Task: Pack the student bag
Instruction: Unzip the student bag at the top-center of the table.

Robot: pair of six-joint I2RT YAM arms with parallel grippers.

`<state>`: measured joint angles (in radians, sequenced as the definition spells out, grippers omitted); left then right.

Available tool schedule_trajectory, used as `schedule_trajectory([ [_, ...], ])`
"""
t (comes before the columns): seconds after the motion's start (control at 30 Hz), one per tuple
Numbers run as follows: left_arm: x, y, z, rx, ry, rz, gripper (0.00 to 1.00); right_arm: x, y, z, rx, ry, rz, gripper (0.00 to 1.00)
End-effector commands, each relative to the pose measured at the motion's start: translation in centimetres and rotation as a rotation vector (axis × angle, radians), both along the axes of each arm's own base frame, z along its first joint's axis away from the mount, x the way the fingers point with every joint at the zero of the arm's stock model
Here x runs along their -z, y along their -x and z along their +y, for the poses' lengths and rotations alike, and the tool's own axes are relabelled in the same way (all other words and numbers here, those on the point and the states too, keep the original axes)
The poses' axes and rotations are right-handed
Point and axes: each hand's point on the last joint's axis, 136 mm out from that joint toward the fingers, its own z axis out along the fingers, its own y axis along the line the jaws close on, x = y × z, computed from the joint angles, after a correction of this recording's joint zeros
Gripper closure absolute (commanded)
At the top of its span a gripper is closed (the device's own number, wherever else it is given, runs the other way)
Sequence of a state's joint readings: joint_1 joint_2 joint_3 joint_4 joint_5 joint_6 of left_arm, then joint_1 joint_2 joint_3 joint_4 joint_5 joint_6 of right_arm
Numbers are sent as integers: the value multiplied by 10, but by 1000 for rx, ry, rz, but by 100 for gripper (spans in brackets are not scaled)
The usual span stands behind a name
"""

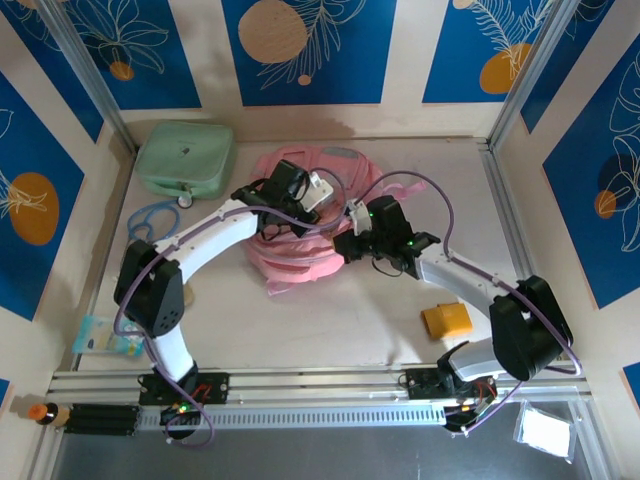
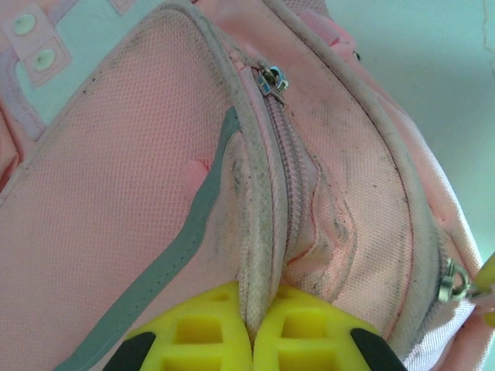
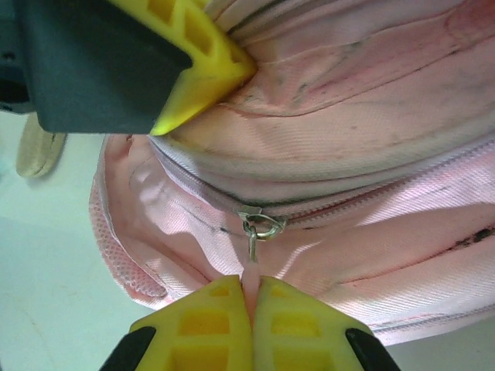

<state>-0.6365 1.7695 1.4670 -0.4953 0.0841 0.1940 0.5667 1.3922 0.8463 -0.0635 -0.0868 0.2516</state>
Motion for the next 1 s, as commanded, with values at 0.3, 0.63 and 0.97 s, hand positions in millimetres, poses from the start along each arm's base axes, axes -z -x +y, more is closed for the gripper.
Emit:
schedule_trajectory([
  [0.3, -48, -35, -43, -69, 289, -3, 100, 5, 16, 22, -67, -39, -58, 100],
  [0.63, -49, -28, -38, -16, 294, -61, 100, -29, -15, -65, 336, -288, 55, 59],
  [0.97, -56, -14, -45, 56, 353, -67, 100, -51, -46, -89, 467, -589, 530, 35],
])
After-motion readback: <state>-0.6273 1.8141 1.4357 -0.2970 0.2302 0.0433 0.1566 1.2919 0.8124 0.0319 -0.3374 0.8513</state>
